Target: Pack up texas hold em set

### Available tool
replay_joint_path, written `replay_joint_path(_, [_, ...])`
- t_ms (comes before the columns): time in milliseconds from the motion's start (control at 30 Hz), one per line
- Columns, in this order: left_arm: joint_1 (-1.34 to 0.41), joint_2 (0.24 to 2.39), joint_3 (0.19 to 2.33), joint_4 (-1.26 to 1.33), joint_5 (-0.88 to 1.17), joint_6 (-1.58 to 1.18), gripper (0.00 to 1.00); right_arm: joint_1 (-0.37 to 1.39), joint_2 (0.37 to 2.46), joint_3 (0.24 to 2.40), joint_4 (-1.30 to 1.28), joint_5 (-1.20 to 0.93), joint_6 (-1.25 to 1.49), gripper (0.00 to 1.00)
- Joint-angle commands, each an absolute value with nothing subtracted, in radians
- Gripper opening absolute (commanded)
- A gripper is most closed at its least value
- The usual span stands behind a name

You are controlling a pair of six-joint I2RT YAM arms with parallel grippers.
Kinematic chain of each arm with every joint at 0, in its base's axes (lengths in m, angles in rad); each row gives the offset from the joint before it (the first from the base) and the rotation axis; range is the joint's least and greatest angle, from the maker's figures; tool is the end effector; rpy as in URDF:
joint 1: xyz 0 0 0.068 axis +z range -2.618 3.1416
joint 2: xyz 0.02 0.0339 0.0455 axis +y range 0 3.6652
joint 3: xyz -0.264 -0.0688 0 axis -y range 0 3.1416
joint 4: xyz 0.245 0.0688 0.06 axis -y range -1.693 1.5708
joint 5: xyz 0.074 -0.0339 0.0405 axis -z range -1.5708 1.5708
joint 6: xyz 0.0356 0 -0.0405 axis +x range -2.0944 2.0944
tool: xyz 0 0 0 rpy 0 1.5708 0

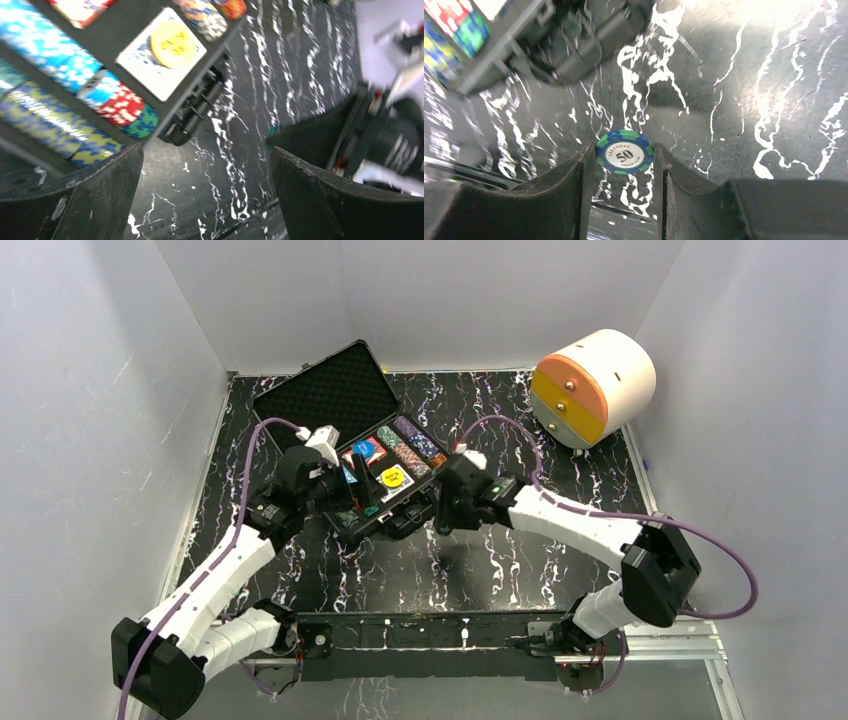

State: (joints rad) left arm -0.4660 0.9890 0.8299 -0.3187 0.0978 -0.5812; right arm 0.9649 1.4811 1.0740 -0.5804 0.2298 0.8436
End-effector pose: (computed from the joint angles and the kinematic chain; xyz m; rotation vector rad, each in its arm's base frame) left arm 0.1981 -0.1035 0.3042 -0.0593 2.1305 -0.7383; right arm 0.1803 0.2460 0.2438 -0.0670 2.5741 0.4236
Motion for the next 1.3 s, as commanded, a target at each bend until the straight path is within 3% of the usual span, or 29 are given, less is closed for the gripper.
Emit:
replay_joint_path(0, [-0.464,0.962,0.743,-0.13,0.382,-0.555,0.96,0.856,1.403,1.04,-0.463,0.134,0.988,0.35])
replay_joint_path(167, [-0.493,0.993,0.678,-0.012,0.445,-0.589,0.95,0.796,1.373,1.027,-0.402,0.062,1.092,0.35])
replay_joint_path(400, [-0.633,1.064,0.677,0.096,0.372,-0.616,0.97,0.777,1.355,1.002,-0.321,0.02,1.218,0.35])
replay_joint_path(633, [-0.69,1.095,0.624,0.237,0.234,-0.783,0.7,0.775,1.339,0.954,-0.242,-0.027,1.315,0.34])
replay_joint_path(933, [-0.702,1.182,0.663,0.276,0.236,-0.782,0.59,0.773,1.353,0.951,-0.2,-0.096,1.348,0.35])
replay_joint_path(1267, [-0.707,1.163,0.668,0.297,0.165,-0.771,0.29,0.771,1.374,0.947,-0.189,-0.124,1.347,0.35])
